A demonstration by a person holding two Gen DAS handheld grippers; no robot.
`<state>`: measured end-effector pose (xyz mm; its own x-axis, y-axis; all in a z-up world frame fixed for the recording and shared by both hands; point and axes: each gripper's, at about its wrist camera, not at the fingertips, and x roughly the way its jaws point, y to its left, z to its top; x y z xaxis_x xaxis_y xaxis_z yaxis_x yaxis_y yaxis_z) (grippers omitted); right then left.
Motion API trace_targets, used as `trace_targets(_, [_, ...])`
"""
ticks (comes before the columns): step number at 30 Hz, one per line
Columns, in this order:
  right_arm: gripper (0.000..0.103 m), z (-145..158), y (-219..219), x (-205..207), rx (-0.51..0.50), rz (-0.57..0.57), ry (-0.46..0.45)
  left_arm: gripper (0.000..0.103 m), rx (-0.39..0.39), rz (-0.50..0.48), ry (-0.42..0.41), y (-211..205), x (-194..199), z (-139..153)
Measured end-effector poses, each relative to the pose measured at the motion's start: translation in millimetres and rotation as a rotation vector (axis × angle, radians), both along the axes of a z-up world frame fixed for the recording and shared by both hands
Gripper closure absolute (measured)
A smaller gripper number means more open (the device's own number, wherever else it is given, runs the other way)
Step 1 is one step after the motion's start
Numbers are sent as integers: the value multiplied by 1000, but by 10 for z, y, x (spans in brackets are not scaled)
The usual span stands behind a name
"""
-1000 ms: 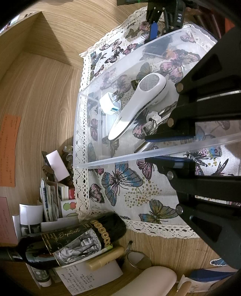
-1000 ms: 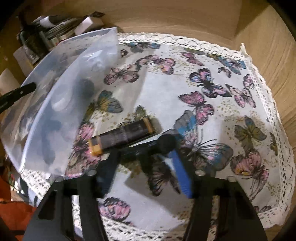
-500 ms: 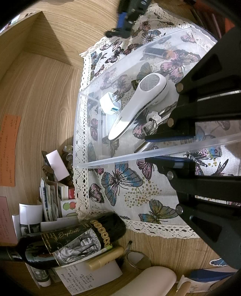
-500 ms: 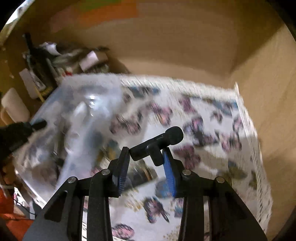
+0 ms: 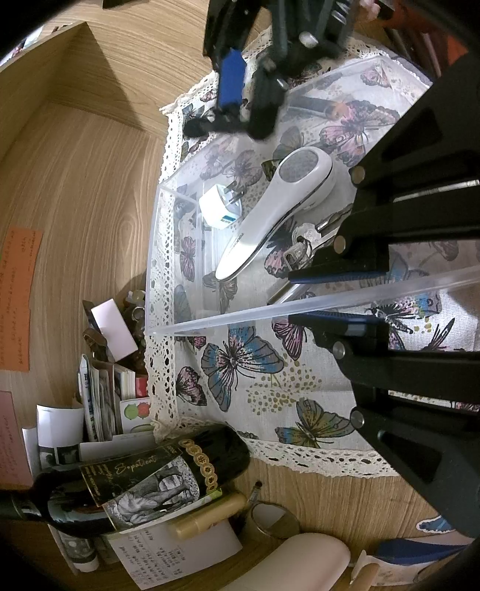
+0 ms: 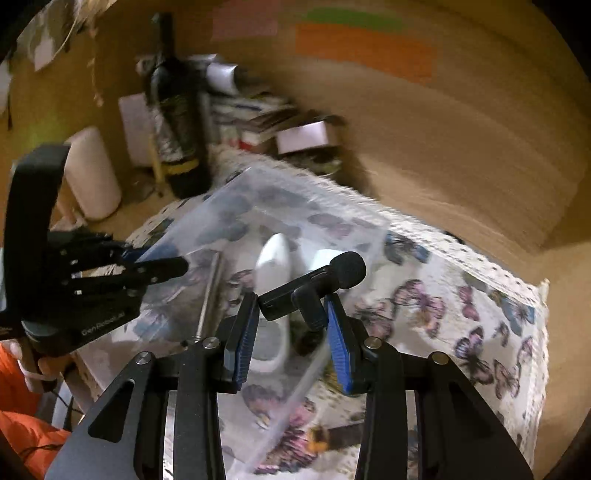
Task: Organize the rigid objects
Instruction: 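Lower the black microphone part into the clear box and open, then grasp the black-and-gold tube with the right tool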
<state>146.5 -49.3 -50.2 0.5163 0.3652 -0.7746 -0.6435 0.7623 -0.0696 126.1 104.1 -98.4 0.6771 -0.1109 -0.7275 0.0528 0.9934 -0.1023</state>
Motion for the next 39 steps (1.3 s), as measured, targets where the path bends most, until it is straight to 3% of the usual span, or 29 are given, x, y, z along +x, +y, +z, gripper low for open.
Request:
trace_targets(12, [69,-313,325,28,-80,101,96,90,0,0,0,0,0,1])
trace_targets(17, [53,-223,250,8,-58,80,70,90,-1,0,0,1,1,1])
trace_targets(29, [52,170,-396,-35,11,-122,-21,90,-1,0,0,3,1,2])
trace_targets(39, [52,-147,-859,-21,-27,-297,61,90,-1,0,0,3,1,2])
